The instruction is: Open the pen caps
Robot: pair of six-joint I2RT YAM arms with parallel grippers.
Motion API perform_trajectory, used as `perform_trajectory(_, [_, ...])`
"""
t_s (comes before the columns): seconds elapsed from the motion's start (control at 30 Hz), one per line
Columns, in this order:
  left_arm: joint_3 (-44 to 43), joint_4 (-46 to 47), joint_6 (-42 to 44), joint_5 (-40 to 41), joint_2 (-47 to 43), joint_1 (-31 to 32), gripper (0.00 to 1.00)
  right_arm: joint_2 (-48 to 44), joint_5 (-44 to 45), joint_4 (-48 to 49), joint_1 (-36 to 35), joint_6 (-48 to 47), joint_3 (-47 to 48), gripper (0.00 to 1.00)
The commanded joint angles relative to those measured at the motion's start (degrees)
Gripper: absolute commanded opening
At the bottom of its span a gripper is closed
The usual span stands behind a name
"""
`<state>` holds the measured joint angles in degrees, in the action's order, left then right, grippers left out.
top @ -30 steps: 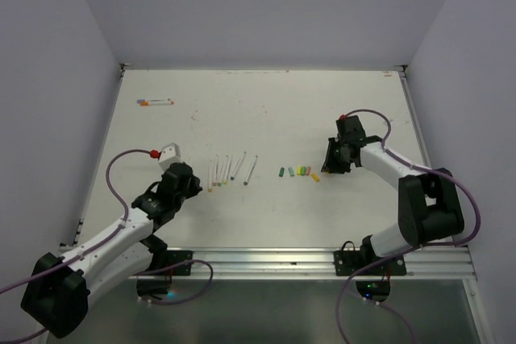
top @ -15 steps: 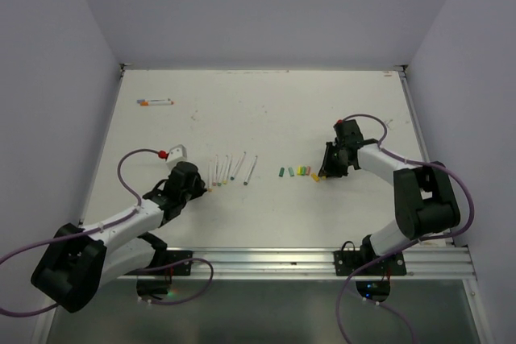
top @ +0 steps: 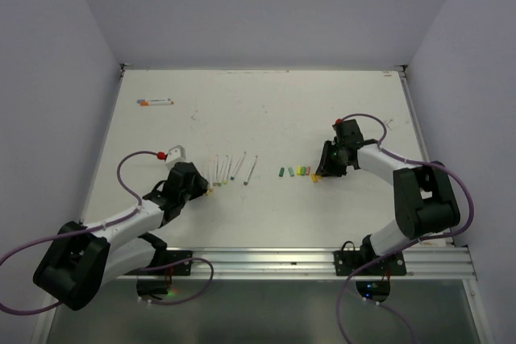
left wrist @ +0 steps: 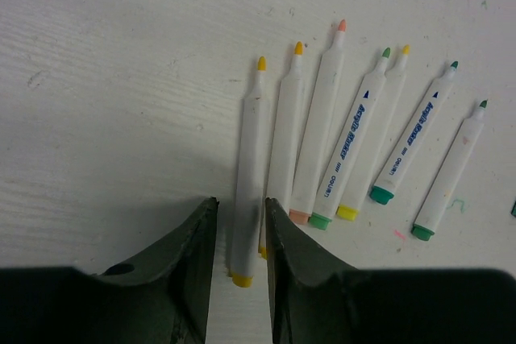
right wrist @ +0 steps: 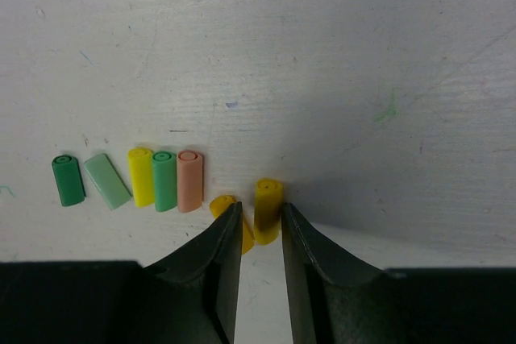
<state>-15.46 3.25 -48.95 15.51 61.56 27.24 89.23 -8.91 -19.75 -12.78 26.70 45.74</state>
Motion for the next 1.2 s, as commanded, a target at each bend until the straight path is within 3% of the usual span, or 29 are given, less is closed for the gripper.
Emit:
perform_trajectory(0.0, [1.40,0.80,-0.80,0.22,-0.56,-0.70,0.33,-0.64,0.56,-0.11,0.21,-1.21,-0.56,0.31])
perform_trajectory(0.3, [-1.83,-5.42,0.43,2.15,-4.69,-1.14,0.38,-3.44,0.82,-1.52,0.12,-1.47,-0.21,0.41])
perform_trajectory(0.37, [-4.12,-10.51,1.39,6.26,-7.23,-1.14,0.46,-4.41,1.26,-2.05,0.12,-1.74,-0.12,0.54])
perform_trajectory(0.4, [-6.31,-11.76,1.75,7.51,-8.20,-1.14,0.57,-5.55,2.04,-2.31,0.21,-1.82,-0.03,0.57])
perform_trajectory(0.43, [-7.64,-12.99,2.01,8.65,-9.60,-1.32,0.62,-5.99,2.23,-2.49,0.12,-1.91,0.05,0.61])
perform_trajectory(0.6, [-17.73,-18.09,5.17,12.61,-9.09,-2.19,0.76,-9.33,3.64,-5.47,0.12,-2.53,2.68,0.79])
perform_trajectory(0.73, [-23.81,-17.94,6.76,10.44,-3.66,-5.26,0.84,-12.58,3.90,-8.02,0.12,-2.35,5.24,0.93])
perform_trajectory(0.93, [-33.91,-15.64,10.45,2.78,8.81,-14.75,0.83,-15.40,2.49,-10.13,0.03,-1.74,7.17,0.96])
perform_trajectory(1.07, [-42.00,-17.13,10.89,6.54,16.65,-18.01,0.85,-16.98,1.88,-9.70,0.03,-1.21,6.21,0.96])
perform_trajectory(1.17, [-49.47,-21.25,8.70,14.36,23.32,-18.89,0.98,-17.69,1.00,-8.99,0.03,-1.47,5.59,0.96])
